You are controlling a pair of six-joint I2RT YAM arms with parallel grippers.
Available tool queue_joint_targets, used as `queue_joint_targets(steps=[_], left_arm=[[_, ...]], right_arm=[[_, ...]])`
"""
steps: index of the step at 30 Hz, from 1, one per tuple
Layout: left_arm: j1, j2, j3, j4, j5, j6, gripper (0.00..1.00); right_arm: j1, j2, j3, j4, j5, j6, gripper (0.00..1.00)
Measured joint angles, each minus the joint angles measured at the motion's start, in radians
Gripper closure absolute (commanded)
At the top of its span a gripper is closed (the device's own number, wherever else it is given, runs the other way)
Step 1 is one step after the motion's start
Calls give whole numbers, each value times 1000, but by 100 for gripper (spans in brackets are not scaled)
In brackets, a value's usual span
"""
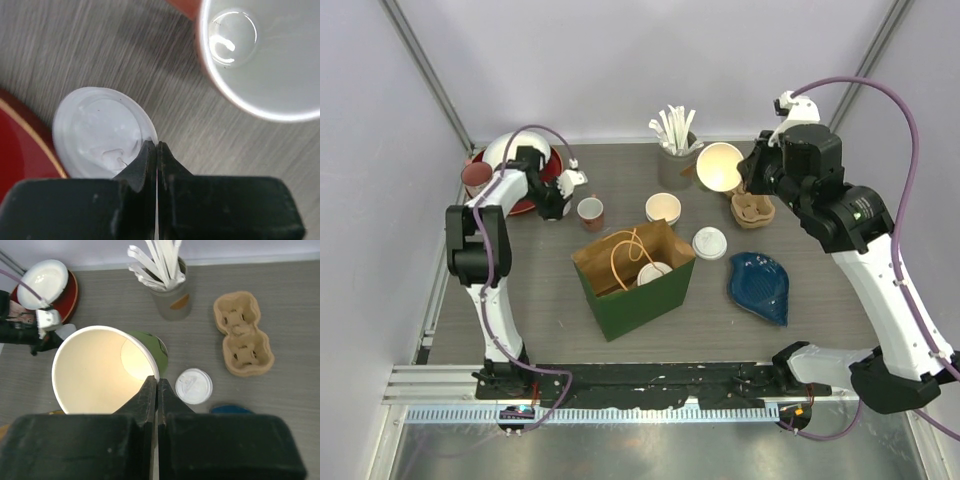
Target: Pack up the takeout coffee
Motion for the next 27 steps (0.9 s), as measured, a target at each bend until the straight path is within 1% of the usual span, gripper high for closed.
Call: queue_joint_targets(steps=[4, 7, 10, 13, 17, 20, 23, 25, 27], left_arm=[[16, -105, -27, 2, -17, -136, 100], [22, -196, -27, 1, -20, -240, 100], [26, -288, -27, -2, -15, -335, 100], [26, -374, -27, -4, -4, -425, 100], [26, -470, -13, -19, 35, -533, 100], [26, -539, 4, -29, 70, -600, 100], [26, -613, 34, -32, 115, -672, 100], [26, -657, 61, -32, 169, -722, 100], [26, -694, 94, -32, 240, -777, 100]], right_arm=[[0, -25, -2, -98, 58, 39, 99], [0, -68, -40, -159, 86, 71, 99], [-3, -120, -144, -201, 87, 105, 99], [-3, -156, -289, -219, 82, 143, 99], [-3, -179, -472, -214, 58, 181, 99], [-5, -200, -563, -208, 22, 213, 99], [-5, -249, -656, -182, -28, 253, 99], [-5, -295, -741, -154, -66, 286, 99], [-5, -308, -790, -137, -81, 303, 99]])
